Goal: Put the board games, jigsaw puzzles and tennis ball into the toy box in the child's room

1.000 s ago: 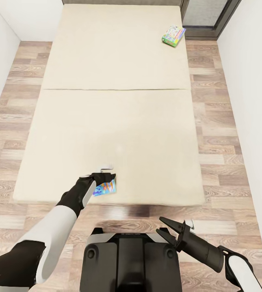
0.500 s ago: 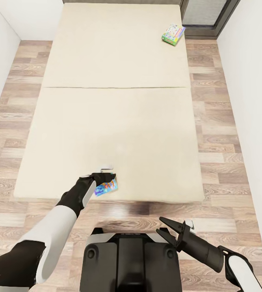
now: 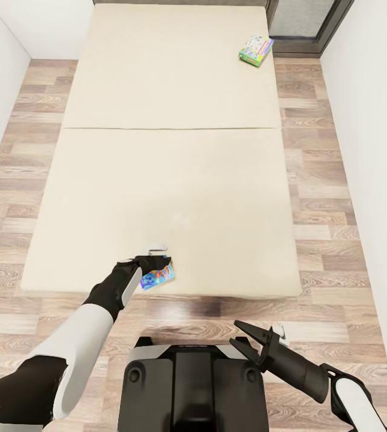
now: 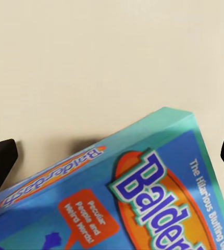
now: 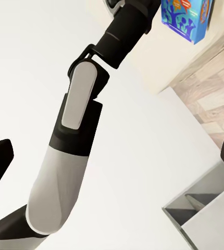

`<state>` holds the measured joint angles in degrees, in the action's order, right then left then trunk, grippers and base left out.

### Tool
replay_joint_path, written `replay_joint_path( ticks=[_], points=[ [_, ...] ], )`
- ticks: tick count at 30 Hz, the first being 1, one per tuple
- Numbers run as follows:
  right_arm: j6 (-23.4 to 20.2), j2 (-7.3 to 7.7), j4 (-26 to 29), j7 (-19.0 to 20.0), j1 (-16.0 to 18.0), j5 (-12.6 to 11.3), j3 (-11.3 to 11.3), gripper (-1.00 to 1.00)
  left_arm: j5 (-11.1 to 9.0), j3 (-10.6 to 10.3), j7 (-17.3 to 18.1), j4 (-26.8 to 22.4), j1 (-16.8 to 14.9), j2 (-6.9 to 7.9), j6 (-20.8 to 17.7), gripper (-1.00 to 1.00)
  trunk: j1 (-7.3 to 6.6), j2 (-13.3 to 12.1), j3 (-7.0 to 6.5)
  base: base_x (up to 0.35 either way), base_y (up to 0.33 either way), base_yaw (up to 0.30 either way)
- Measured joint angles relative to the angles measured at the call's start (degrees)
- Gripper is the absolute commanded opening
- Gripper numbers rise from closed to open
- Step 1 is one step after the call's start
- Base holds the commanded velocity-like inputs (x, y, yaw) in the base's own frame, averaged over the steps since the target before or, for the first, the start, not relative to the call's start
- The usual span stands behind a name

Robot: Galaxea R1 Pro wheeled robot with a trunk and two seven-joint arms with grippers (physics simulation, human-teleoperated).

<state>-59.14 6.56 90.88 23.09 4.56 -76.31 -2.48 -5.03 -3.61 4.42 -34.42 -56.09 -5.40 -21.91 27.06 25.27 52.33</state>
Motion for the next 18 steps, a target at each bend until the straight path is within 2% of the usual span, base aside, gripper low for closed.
replay_joint_path(
  ticks=[18],
  points=[
    [1.0, -0.05, -0.1, -0.4, 0.0, 0.1, 0.0, 1.00, 0.4, 0.0, -0.2, 0.6, 0.0, 0.01, 1.0, 1.00, -0.02, 0.0, 0.00, 0.000, 0.000, 0.000]
  ],
)
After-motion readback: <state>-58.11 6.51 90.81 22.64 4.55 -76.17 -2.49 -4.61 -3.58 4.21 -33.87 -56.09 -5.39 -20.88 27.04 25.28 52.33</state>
